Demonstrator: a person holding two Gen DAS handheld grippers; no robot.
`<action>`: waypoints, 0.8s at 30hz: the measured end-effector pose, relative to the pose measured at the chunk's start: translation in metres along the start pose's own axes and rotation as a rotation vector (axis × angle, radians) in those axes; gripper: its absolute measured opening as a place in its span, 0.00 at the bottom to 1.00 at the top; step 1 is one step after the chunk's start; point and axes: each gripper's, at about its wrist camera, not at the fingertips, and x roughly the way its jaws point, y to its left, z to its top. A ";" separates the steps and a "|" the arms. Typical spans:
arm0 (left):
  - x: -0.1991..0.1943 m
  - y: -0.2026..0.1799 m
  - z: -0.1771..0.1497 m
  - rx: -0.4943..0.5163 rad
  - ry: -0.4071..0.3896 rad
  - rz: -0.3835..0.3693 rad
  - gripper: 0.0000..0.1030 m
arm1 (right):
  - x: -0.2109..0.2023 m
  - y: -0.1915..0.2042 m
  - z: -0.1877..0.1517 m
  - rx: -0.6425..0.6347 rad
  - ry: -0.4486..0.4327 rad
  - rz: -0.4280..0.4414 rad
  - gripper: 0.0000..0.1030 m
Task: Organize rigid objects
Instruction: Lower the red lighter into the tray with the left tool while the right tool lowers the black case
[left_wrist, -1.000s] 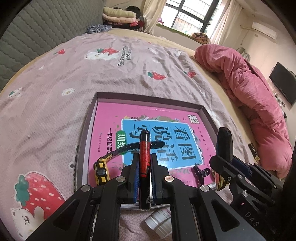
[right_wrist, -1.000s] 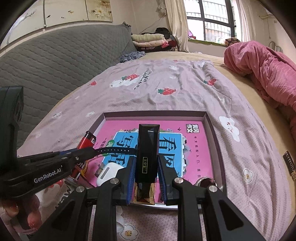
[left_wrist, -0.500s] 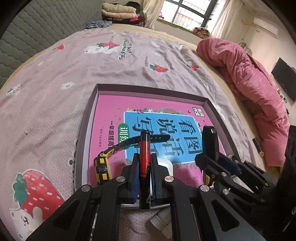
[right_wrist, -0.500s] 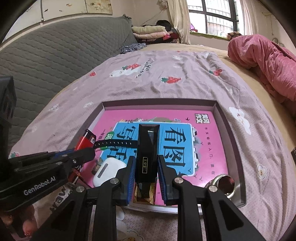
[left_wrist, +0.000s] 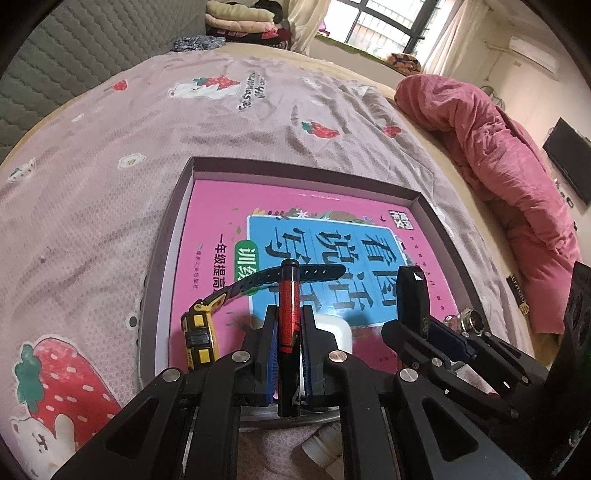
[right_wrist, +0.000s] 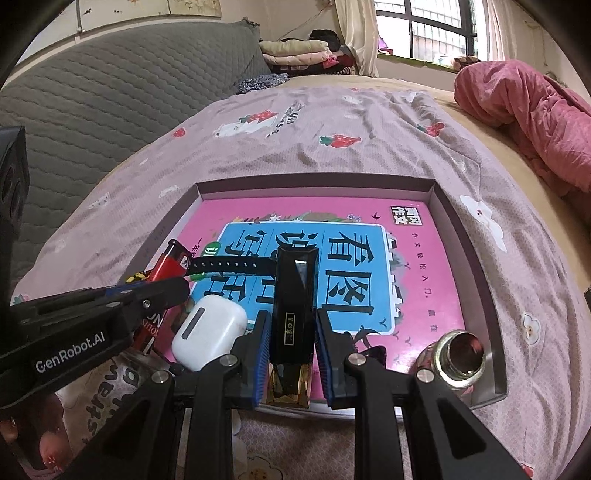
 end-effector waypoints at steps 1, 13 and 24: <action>0.001 0.001 -0.001 -0.003 0.003 -0.001 0.10 | 0.000 0.001 0.000 -0.002 0.003 0.001 0.23; 0.010 0.010 -0.007 -0.004 0.020 0.028 0.10 | 0.005 0.001 -0.001 -0.009 0.024 -0.005 0.23; 0.012 0.008 -0.010 0.012 0.026 0.030 0.10 | 0.011 0.004 -0.001 -0.023 0.059 -0.014 0.23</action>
